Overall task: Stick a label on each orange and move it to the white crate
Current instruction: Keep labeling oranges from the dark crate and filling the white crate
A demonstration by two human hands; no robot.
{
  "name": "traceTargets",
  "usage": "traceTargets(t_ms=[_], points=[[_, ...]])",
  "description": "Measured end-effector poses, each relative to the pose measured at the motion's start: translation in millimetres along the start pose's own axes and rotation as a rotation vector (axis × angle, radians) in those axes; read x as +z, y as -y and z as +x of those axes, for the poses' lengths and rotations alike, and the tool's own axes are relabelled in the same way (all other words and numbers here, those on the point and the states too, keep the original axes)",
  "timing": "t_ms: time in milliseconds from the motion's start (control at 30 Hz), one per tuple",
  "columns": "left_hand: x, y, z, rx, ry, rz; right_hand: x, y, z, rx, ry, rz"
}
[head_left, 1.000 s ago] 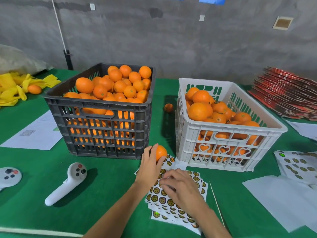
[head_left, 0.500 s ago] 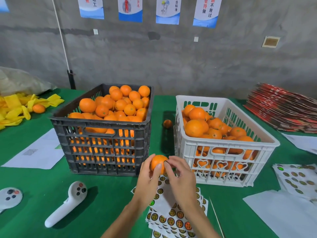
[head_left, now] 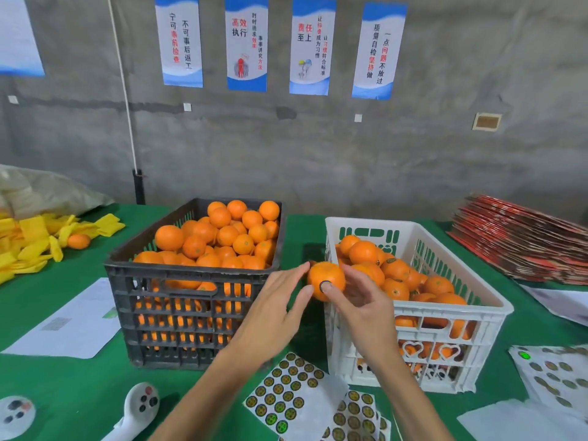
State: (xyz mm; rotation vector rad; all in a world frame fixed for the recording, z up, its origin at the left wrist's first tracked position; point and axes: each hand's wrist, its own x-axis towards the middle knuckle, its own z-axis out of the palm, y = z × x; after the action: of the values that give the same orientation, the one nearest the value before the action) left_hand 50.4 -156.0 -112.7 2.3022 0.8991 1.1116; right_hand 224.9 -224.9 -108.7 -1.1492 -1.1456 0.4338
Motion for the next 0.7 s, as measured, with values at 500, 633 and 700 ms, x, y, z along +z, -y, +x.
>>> traceTargets(t_ms=[500, 633, 700], points=[[-184.1, 160.4, 102.2, -0.734, 0.003, 0.806, -61.5, -27.3, 57.7, -0.189, -0.386, -0.776], [-191.9, 168.3, 102.8, -0.835, 0.231, 0.863, -57.5, -25.9, 58.3, -0.205, -0.335, -0.744], [-188.8, 164.0, 101.9, -0.862, 0.301, 0.839, -49.0, -22.6, 58.5, -0.237, -0.308, -0.681]])
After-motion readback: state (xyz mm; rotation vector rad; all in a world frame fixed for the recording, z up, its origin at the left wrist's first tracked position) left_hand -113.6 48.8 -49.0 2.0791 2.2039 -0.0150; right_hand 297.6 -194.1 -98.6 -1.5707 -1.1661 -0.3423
